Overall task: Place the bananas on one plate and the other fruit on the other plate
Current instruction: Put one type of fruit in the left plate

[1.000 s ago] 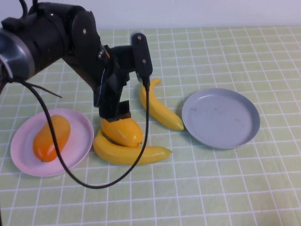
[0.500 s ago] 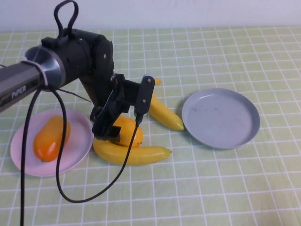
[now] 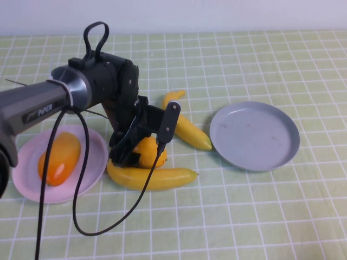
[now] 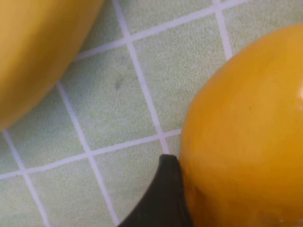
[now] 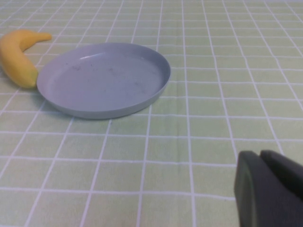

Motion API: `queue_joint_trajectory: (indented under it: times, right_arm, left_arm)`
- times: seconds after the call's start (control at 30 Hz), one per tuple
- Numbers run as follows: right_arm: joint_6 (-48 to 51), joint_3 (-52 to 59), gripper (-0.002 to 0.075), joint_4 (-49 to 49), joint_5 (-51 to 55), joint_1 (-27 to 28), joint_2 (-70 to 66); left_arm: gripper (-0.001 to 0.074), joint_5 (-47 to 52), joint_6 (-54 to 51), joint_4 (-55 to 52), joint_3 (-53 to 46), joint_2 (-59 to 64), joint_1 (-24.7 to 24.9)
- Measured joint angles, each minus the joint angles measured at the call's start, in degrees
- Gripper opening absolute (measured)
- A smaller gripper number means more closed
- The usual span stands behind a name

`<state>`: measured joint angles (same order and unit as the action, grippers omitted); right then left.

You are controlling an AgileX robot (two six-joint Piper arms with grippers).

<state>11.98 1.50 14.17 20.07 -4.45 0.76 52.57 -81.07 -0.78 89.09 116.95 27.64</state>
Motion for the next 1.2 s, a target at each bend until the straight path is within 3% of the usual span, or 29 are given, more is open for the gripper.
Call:
queue_joint_trajectory:
  times: [0.13, 0.4, 0.83, 1.03, 1.2]
  right_arm:
    - [0.0, 0.0, -0.0017, 0.0, 0.0, 0.0, 0.0]
    - [0.0, 0.0, -0.0017, 0.0, 0.0, 0.0, 0.0]
    - [0.0, 0.0, -0.0017, 0.0, 0.0, 0.0, 0.0]
    - [0.0, 0.0, -0.0017, 0.0, 0.0, 0.0, 0.0]
    - [0.0, 0.0, -0.0017, 0.0, 0.0, 0.0, 0.0]
  left_arm:
    - [0.0545, -0.52, 0.0, -0.13, 0.0, 0.09, 0.0]
    - [0.0545, -0.53, 3.46, -0.26, 0.13, -2.23, 0.0]
    - [0.0545, 6.01, 48.45, -0.38, 3.28, -14.89, 0.0]
    - [0.0545, 13.67, 61.05, -0.49, 3.05, -17.59, 0.0]
    - [0.0545, 13.5, 68.4, -0.77, -2.66, -21.37, 0.0]
